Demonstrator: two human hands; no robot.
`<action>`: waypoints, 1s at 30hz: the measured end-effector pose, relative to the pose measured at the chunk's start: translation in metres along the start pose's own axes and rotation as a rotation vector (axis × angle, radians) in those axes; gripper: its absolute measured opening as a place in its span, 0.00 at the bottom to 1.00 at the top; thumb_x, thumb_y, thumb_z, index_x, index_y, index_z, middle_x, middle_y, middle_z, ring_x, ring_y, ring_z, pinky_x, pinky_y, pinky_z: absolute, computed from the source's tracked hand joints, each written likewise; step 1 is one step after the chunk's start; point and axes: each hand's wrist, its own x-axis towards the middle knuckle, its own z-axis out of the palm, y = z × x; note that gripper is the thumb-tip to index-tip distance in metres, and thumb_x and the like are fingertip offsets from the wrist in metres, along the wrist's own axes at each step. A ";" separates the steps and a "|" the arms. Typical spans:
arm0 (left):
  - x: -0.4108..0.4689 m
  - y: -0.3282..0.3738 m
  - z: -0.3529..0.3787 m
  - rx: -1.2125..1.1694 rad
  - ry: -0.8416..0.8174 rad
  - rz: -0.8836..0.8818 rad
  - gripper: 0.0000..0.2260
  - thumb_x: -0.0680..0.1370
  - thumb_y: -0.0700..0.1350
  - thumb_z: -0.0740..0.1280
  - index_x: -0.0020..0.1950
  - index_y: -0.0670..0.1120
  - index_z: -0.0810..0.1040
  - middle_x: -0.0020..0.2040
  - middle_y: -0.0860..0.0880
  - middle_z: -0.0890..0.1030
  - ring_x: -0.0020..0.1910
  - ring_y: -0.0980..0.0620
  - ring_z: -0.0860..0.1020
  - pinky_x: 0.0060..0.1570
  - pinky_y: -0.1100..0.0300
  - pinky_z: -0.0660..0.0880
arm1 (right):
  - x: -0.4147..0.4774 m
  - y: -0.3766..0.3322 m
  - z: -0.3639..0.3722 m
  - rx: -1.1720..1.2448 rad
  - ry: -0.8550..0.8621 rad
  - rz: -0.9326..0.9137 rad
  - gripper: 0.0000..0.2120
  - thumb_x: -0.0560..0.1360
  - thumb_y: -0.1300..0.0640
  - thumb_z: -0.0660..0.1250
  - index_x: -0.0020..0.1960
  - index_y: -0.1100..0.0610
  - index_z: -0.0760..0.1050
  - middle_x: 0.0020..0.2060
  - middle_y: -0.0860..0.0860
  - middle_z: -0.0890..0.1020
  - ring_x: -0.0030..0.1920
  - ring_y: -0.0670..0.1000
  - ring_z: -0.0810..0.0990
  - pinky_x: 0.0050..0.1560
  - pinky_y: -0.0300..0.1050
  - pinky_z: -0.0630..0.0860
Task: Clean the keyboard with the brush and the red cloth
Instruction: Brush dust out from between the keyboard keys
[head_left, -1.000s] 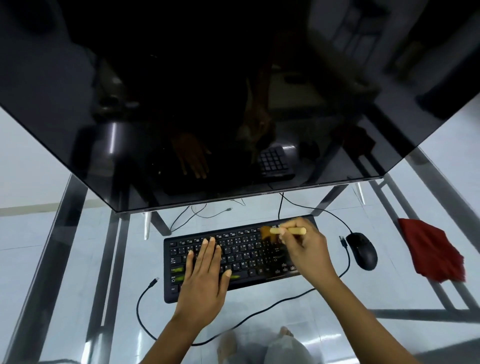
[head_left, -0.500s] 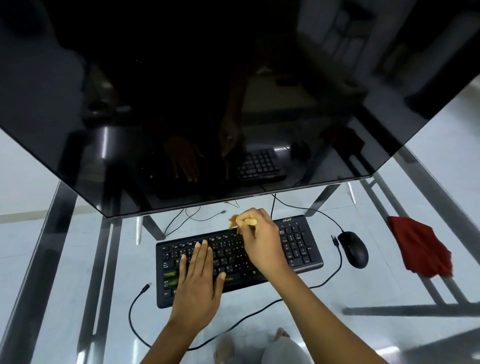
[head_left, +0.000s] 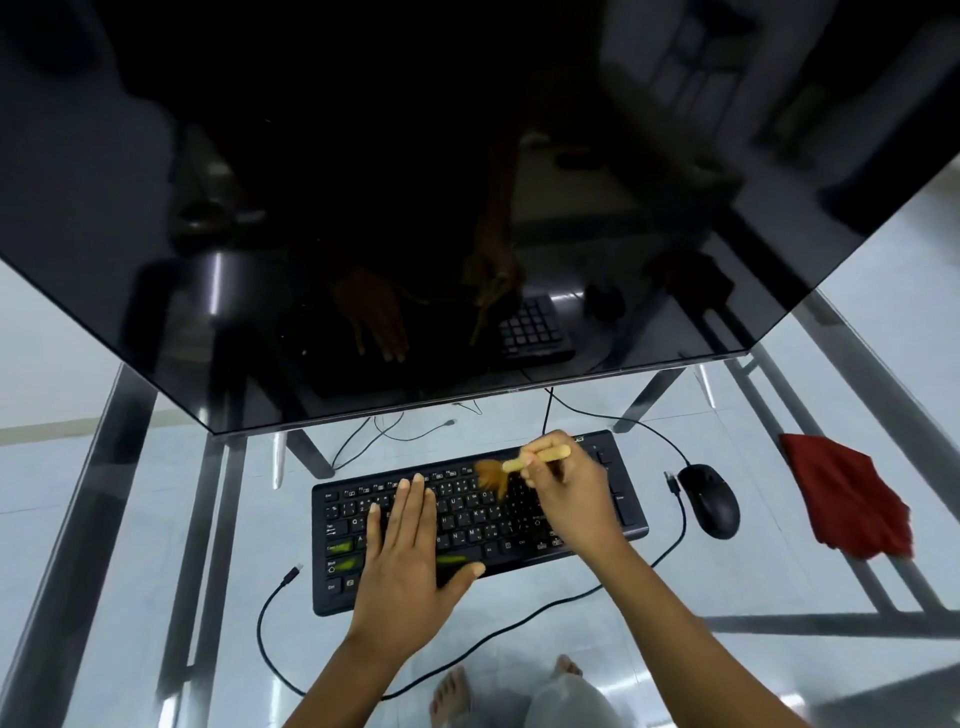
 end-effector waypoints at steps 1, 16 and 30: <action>0.002 0.002 0.000 0.003 0.002 -0.002 0.43 0.75 0.72 0.53 0.76 0.40 0.58 0.79 0.45 0.54 0.78 0.48 0.48 0.73 0.46 0.45 | 0.001 0.001 -0.004 0.037 0.044 0.016 0.05 0.78 0.59 0.65 0.44 0.51 0.76 0.36 0.46 0.84 0.37 0.51 0.83 0.40 0.44 0.78; -0.001 -0.006 0.002 0.017 0.025 -0.142 0.48 0.72 0.74 0.54 0.75 0.36 0.59 0.77 0.38 0.57 0.77 0.42 0.50 0.74 0.47 0.42 | 0.004 -0.016 0.018 0.130 0.101 0.072 0.02 0.79 0.58 0.64 0.47 0.56 0.73 0.38 0.49 0.83 0.36 0.47 0.83 0.38 0.43 0.80; -0.011 -0.018 -0.003 0.005 0.006 -0.177 0.48 0.71 0.74 0.55 0.76 0.37 0.56 0.76 0.40 0.59 0.77 0.45 0.53 0.73 0.45 0.45 | 0.008 -0.054 0.063 0.024 -0.241 -0.061 0.04 0.78 0.60 0.63 0.45 0.54 0.74 0.35 0.47 0.84 0.36 0.45 0.82 0.40 0.42 0.80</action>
